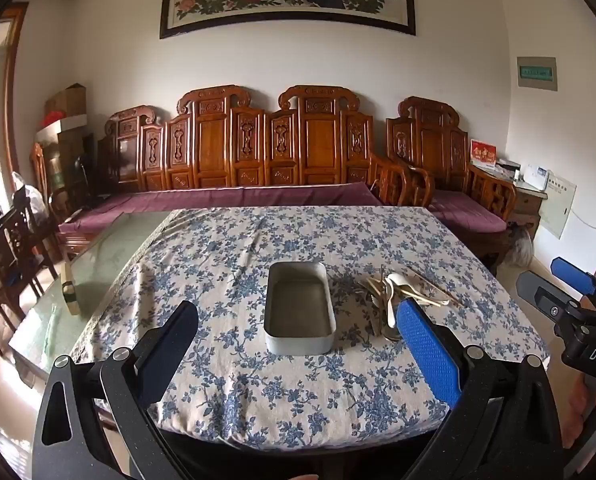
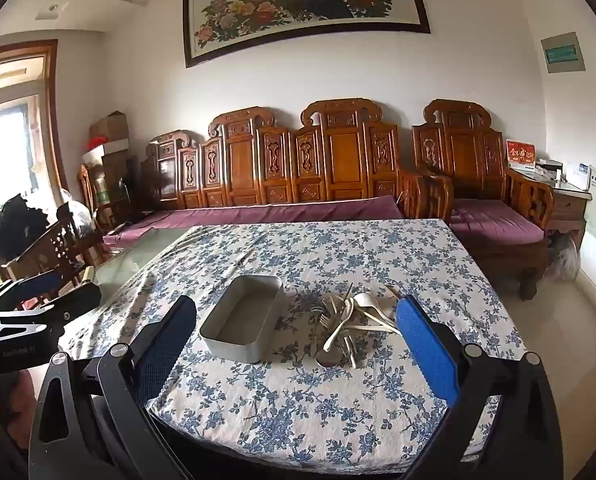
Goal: Organize utensils
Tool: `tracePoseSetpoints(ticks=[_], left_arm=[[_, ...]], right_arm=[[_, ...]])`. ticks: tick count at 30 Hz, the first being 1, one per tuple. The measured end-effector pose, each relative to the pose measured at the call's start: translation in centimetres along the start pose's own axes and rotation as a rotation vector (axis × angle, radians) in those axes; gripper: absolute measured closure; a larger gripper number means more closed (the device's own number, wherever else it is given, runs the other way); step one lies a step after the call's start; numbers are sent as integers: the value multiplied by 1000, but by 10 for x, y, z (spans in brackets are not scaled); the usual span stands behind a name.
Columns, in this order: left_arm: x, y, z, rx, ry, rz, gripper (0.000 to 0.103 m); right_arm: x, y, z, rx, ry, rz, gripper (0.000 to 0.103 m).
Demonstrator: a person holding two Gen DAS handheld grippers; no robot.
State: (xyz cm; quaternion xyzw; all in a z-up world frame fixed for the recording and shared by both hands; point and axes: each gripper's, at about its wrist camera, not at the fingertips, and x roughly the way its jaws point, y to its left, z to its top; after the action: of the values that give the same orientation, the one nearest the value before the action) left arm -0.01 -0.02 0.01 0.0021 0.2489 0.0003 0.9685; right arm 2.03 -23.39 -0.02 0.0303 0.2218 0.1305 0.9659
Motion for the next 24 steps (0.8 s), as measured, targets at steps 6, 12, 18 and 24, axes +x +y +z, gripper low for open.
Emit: tracePoseSetpoints(ticks=[6,12,18,24], left_arm=[[-2,0,1,-2,-2,-3,6],[0,0,0,-3,2,-2,6],[0,0,0,-4,2,-3,6],[0,0,0,-3,1,-1,6]], right_arm=[[0,0,0,0,-4,0,3],[0,1,0,-3,-4,0,3],[-1,1,1,-4,-5,-1,3],[-1,1,1,-5,-5,-1,3]])
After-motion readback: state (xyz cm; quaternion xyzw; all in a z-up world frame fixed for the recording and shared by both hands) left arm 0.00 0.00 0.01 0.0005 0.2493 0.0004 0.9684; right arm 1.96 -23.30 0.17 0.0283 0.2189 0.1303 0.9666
